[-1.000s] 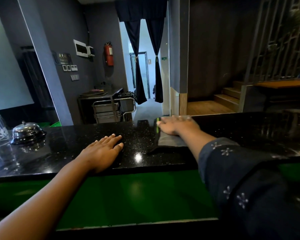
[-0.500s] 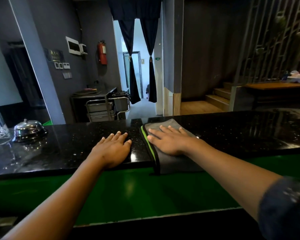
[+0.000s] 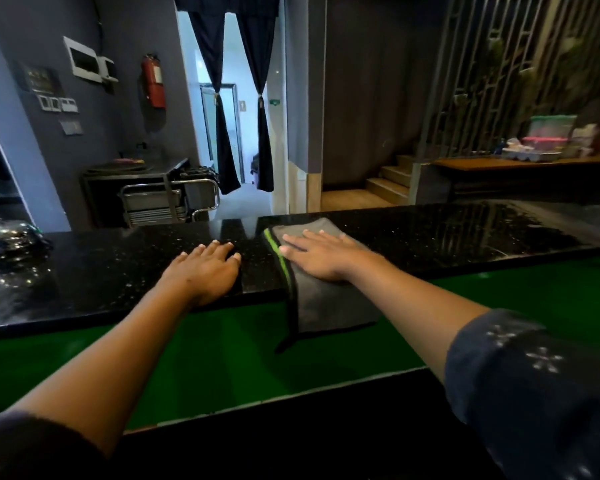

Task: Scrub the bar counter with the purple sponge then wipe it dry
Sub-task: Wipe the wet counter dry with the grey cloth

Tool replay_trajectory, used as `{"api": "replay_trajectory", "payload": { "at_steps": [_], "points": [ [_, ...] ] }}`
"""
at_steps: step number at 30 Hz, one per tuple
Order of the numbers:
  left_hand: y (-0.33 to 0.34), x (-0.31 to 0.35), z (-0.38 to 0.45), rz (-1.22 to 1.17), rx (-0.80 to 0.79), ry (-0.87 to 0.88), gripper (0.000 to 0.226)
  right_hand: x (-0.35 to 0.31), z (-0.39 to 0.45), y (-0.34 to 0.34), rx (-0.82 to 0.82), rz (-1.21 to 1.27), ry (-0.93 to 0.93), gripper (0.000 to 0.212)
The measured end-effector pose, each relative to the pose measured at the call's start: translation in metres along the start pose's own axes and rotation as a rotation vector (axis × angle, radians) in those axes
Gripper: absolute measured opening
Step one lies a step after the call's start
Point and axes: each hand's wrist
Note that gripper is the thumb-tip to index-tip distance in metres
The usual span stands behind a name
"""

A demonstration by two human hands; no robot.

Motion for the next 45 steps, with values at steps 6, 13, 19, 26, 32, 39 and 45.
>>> {"api": "replay_trajectory", "payload": {
  "at_steps": [6, 13, 19, 26, 32, 39, 45],
  "points": [
    [0.0, 0.003, -0.004, -0.023, 0.018, 0.009, 0.059, 0.106, -0.035, -0.014, 0.081, -0.008, 0.334, 0.069],
    [0.001, 0.008, -0.003, -0.054, 0.034, -0.007, 0.06, 0.048, -0.037, -0.012, 0.102, -0.021, 0.448, 0.067],
    [-0.002, 0.005, -0.003, -0.056, 0.019, 0.018, 0.059, -0.072, -0.021, 0.009, 0.054, -0.018, 0.156, 0.068],
    [0.001, -0.003, -0.001, -0.023, 0.0, 0.024, 0.058, 0.019, -0.041, 0.0, 0.067, 0.032, 0.081, 0.065],
    [0.005, 0.002, 0.001, -0.009, 0.042, -0.018, 0.057, 0.155, -0.058, -0.028, 0.059, 0.005, 0.426, 0.07],
    [-0.005, 0.013, -0.009, -0.033, -0.01, -0.077, 0.054, 0.137, -0.047, -0.035, 0.065, -0.002, 0.454, 0.071],
    [-0.022, 0.04, 0.001, 0.19, -0.027, -0.154, 0.059, 0.133, -0.072, -0.012, 0.068, -0.029, 0.2, 0.07]
  ]
}}
Point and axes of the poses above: each hand's wrist, its own z-axis towards the middle knuckle, its own y-axis out of the palm, x = y × z, and after that the axes turned 4 degrees about -x, right-handed
